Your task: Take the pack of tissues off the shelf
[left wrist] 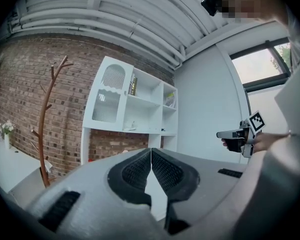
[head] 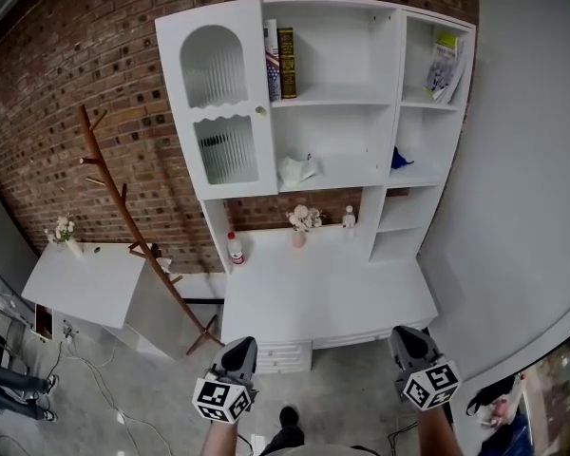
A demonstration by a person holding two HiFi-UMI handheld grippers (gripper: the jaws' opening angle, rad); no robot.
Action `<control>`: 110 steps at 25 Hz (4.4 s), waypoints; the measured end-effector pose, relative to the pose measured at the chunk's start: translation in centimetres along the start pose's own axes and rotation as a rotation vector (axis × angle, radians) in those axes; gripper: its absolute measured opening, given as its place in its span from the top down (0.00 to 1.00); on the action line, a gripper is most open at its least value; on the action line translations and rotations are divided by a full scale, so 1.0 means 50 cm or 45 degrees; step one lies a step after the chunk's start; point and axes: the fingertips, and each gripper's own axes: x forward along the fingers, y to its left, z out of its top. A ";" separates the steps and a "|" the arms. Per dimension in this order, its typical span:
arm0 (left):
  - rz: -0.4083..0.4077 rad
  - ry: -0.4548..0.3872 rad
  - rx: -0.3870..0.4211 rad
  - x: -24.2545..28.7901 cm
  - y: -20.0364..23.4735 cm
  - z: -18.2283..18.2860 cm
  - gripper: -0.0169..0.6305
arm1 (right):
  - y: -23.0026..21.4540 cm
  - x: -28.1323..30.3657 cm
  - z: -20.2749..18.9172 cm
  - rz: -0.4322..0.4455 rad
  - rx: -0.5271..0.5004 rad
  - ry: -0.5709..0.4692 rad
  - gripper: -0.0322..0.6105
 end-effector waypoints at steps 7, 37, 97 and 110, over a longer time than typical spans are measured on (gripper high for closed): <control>-0.036 0.009 -0.010 0.074 0.064 0.001 0.93 | -0.011 0.085 0.003 -0.029 0.000 0.009 0.90; -0.191 0.054 -0.047 0.316 0.317 0.012 0.93 | -0.006 0.371 0.040 -0.166 -0.051 0.040 0.90; -0.104 0.147 0.679 0.958 0.145 0.257 0.93 | -0.395 0.652 0.035 0.274 0.031 0.046 0.90; -0.140 0.410 0.997 1.121 0.156 0.234 0.73 | -0.421 0.662 0.024 0.230 0.089 0.039 0.90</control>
